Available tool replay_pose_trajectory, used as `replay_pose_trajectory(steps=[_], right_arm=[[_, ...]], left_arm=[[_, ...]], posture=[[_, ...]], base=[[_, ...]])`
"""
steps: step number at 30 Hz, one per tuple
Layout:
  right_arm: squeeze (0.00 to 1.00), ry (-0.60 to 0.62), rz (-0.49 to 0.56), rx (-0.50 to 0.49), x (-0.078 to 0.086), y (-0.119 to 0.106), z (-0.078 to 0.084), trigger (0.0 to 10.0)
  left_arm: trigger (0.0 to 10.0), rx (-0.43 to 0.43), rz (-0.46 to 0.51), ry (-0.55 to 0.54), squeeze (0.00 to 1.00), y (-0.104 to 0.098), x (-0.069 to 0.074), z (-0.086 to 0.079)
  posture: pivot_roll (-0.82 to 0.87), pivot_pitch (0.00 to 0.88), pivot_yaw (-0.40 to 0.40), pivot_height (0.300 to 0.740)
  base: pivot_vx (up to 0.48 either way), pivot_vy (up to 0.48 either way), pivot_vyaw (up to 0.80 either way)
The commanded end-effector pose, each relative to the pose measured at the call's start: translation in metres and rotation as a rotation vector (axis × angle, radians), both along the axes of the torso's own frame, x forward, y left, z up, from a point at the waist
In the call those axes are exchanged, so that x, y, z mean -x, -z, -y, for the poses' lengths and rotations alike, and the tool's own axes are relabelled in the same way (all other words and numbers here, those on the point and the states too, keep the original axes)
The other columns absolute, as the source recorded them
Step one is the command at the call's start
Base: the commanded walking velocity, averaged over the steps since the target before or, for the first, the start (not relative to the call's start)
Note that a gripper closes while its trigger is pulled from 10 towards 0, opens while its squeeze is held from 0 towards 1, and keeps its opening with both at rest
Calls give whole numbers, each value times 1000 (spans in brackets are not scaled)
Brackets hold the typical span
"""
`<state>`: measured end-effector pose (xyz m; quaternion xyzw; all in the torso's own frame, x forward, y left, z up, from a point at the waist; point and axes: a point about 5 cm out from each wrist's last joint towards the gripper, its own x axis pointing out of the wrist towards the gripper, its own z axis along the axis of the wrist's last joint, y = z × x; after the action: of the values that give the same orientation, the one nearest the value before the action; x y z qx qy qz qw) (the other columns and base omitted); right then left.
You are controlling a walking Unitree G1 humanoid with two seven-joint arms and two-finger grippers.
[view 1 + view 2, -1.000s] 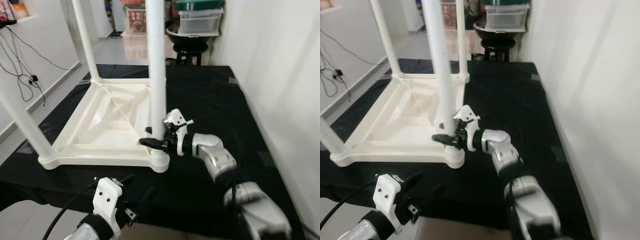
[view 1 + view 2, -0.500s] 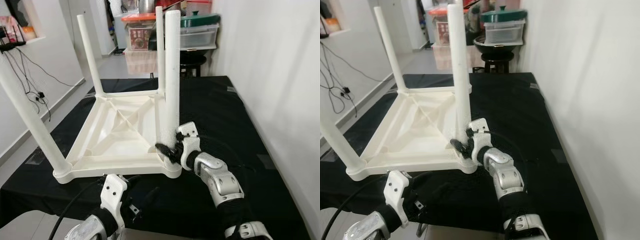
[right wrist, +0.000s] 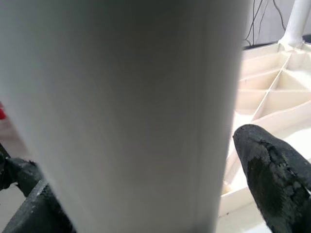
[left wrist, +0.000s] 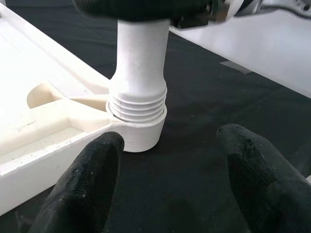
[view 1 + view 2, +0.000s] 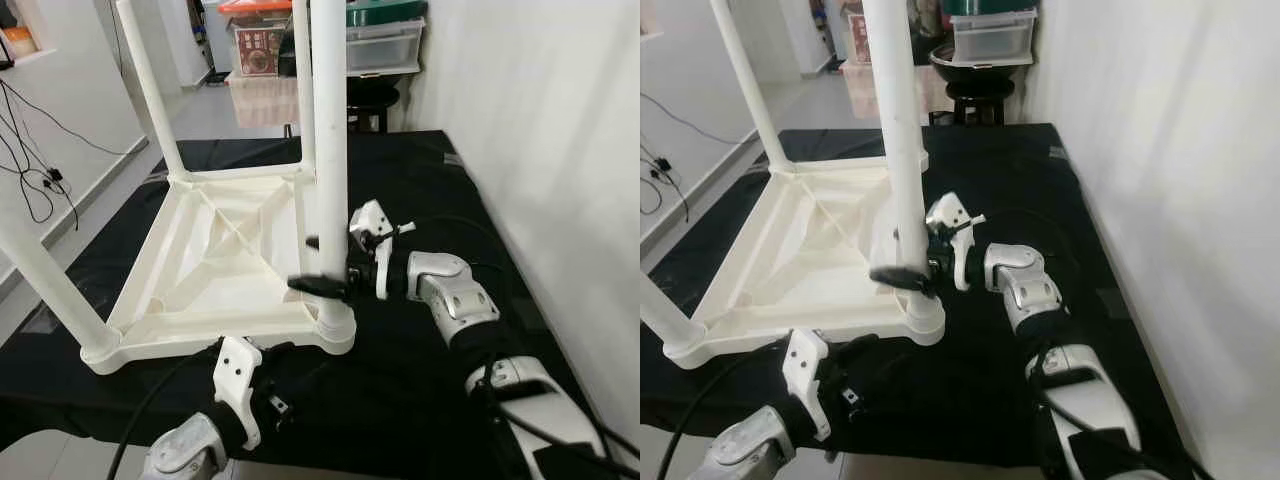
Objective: Building children table
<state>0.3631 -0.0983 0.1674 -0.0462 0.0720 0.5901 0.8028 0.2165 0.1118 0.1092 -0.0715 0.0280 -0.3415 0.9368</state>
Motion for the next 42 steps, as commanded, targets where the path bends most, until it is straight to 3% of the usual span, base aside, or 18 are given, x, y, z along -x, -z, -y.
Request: replay_pose_trajectory(steps=[1, 3, 4, 17, 18, 20, 21, 23, 25, 28, 30, 36, 37, 38, 39, 40, 41, 42], right_arm=[[0, -60, 4, 24, -2, -4, -11, 3333], [0, -83, -7, 20, -3, -6, -12, 3333], [0, -86, -10, 18, -3, -5, -12, 0], [0, -57, -54, -4, 2, 17, 1, 0], [0, -9, -51, 10, 1, 20, 9, 0], [0, 22, -49, 22, 1, 22, 15, 0], [0, 82, -43, 61, 1, 27, 22, 0], [0, 480, -71, 105, -5, 46, 28, 0], [0, 480, -71, 105, -5, 46, 28, 0], [0, 851, -152, 102, 15, 64, 25, 0], [0, 810, -96, 94, 35, 64, 4, 0], [0, 713, -61, 113, 29, 61, -8, 0], [0, 719, -53, 122, 28, 58, -10, 2471], [0, 719, -53, 122, 28, 58, -10, 2471], [0, 687, -45, 110, 26, 53, -14, 10000], [0, 665, -40, 100, 26, 50, -16, 10000], [1000, 543, -46, 31, 27, 38, -26, 10000], [1000, 543, -46, 31, 27, 38, -26, 10000]], left_arm=[[10000, 4, -10, -13, 0, 5, 0, -1], [10000, 6, -11, -19, 0, 6, 0, -2], [10000, 10, -12, -25, 0, 7, 0, -2], [10000, 33, 7, -61, 0, 4, 3, -5], [3333, 35, 13, -64, 0, 3, 4, -5], [3333, 38, 17, -66, 0, 3, 4, -5], [0, 40, 21, -67, 0, 2, 5, -5], [0, 43, 27, -67, 0, 0, 7, -6], [0, 43, 27, -67, 0, 0, 7, -6], [0, 49, 25, -62, 0, -1, 8, -8], [0, 53, 17, -43, 0, 0, 8, -7], [0, 54, 14, -31, 0, 1, 7, -6], [0, 54, 16, -36, 0, 0, 7, -6], [0, 54, 16, -36, 0, 0, 7, -6], [0, 55, 18, -42, 0, 0, 7, -6], [0, 55, 20, -46, 0, 0, 6, -7], [0, 57, 19, -43, 0, 0, 6, -6], [0, 57, 19, -43, 0, 0, 6, -6]], posture=[[51, 0, 2, 740], [51, 0, 1, 740], [54, 0, -1, 740], [48, 0, 5, 740], [43, 0, 3, 740], [43, 0, 3, 740], [39, 0, 0, 740], [29, 0, -13, 740], [29, 0, -13, 740], [13, 0, -3, 740], [-21, 0, 21, 740], [-3, 0, 9, 740], [-2, 0, 11, 740], [-2, 0, 11, 740], [-7, 0, 8, 740], [-7, 0, 8, 740], [-5, 0, 9, 740], [-5, 0, 9, 740]], base=[[0, 0, 0], [0, 0, 0], [0, 0, 0], [0, 0, 0], [0, 0, 0], [0, 0, 0], [0, 0, 0], [0, 0, 0], [0, 0, 0], [0, 0, 0], [0, 0, 0], [0, 0, 0], [0, 0, 0], [0, 0, 0], [0, 0, 0], [0, 0, 0], [0, 0, 0], [0, 0, 0]])
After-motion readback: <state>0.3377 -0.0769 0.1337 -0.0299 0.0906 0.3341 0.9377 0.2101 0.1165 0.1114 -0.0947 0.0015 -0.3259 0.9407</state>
